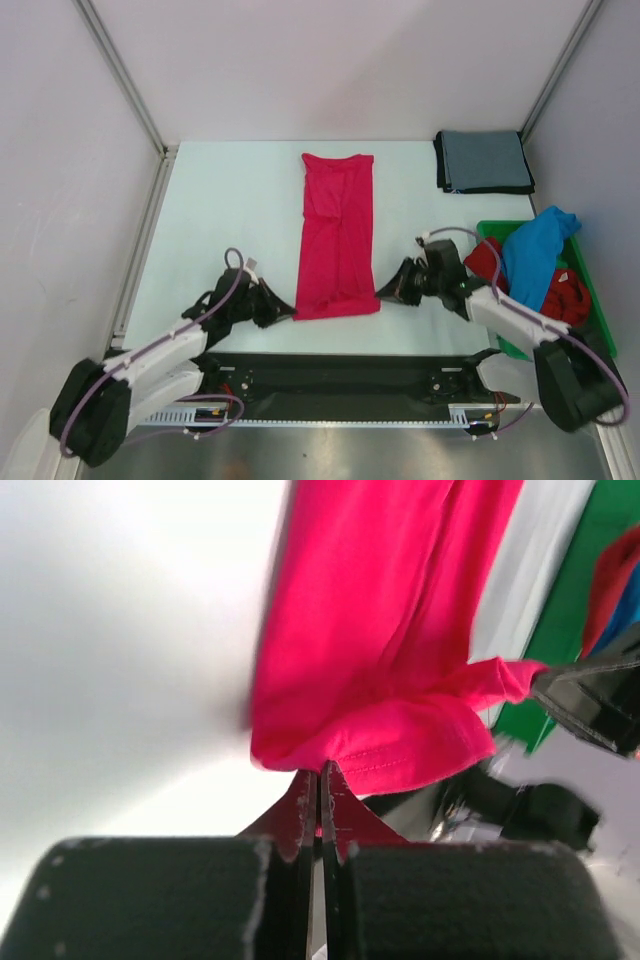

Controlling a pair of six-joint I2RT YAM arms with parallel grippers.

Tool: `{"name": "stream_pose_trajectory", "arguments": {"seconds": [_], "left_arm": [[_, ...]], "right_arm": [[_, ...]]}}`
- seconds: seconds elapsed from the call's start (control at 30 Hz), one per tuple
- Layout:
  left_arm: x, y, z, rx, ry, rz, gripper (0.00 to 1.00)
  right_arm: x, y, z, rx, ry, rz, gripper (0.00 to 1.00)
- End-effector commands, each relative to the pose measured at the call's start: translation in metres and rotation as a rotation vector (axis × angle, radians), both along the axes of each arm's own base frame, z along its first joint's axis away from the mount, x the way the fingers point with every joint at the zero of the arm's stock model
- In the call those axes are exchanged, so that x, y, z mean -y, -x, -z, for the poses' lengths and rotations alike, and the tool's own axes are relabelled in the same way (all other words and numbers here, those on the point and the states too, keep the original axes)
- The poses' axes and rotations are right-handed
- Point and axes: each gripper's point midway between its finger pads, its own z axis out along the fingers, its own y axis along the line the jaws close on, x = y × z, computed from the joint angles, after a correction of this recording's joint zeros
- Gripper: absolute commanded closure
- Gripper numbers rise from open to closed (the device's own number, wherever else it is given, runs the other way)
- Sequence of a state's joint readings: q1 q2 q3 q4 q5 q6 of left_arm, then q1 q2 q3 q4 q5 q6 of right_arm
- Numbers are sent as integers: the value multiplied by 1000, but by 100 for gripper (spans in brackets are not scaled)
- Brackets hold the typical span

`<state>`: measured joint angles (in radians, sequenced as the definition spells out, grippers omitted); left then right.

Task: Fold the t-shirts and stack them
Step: Fold the tshirt

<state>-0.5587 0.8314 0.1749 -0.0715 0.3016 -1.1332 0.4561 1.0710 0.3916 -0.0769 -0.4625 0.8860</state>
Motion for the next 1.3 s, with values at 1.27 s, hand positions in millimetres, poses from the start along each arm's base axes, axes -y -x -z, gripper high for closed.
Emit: {"name": "stream_pose_trajectory", "arguments": {"seconds": [1.27], "left_arm": [[28, -289, -55, 142, 83, 102, 99]], "right_arm": [[-1, -257, -33, 162, -115, -92, 100]]}}
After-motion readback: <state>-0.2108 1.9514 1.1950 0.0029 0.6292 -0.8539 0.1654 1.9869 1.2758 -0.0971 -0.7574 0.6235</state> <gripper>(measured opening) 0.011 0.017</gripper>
